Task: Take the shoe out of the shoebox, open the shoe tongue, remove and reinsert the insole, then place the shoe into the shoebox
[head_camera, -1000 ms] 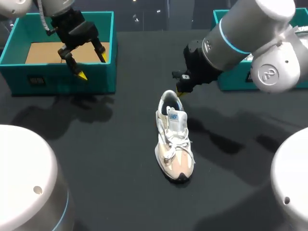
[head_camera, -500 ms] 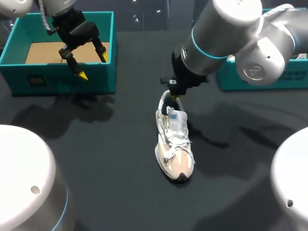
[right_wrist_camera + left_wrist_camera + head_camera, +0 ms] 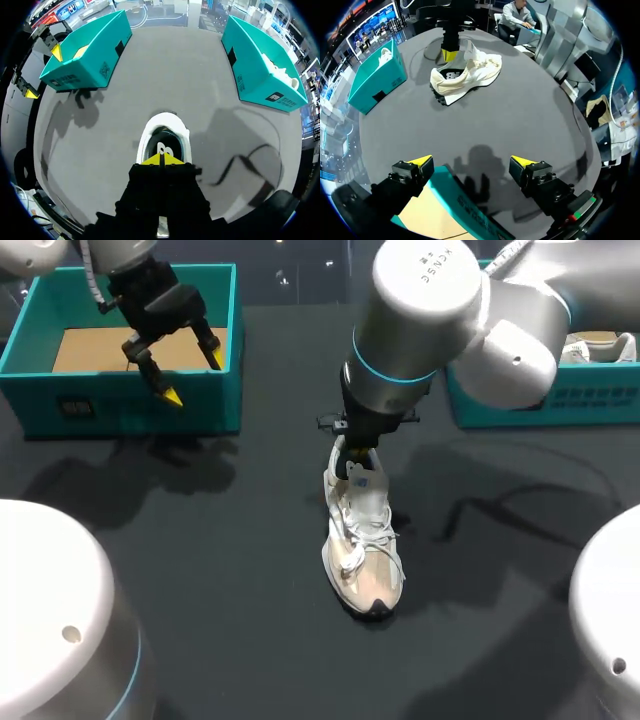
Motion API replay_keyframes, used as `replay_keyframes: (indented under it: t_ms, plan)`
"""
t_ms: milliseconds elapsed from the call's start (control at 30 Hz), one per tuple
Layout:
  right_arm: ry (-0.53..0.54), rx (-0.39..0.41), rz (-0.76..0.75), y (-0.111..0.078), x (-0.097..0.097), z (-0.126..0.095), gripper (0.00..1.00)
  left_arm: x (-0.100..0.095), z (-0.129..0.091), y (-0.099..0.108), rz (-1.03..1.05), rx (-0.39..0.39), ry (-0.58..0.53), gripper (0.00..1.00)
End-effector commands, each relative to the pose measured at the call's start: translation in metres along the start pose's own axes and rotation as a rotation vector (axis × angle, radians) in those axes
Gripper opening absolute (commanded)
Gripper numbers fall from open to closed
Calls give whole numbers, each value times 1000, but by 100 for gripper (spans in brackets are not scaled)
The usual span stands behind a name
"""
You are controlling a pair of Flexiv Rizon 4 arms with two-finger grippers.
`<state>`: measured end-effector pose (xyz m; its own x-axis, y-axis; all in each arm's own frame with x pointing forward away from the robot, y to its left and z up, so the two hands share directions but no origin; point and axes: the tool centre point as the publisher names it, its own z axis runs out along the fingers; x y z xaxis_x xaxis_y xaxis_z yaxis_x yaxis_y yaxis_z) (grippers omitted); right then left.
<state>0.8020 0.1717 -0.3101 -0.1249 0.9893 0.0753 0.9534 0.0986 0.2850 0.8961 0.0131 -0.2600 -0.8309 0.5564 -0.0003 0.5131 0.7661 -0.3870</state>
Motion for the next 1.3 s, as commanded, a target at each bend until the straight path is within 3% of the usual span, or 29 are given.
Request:
replay_keyframes:
  t_ms: [33, 400, 600, 1033, 1167, 1300]
  plan:
    - [-35, 2, 12, 2, 9, 24, 0, 0, 0, 0, 0, -3, 1, 100]
    - [-153, -64, 0, -2, 6, 53, 0, 0, 0, 0, 0, -3, 1, 100]
    - [-152, -30, 4, -2, 0, 72, 0, 0, 0, 0, 0, -3, 1, 100]
    - [-288, -55, 31, -8, -22, 46, 0, 0, 0, 0, 0, -3, 1, 100]
    - [-331, -34, 38, -13, -31, 53, 0, 0, 0, 0, 0, -3, 1, 100]
    - [-342, 18, 30, -16, -36, 75, 0, 0, 0, 0, 0, -3, 1, 100]
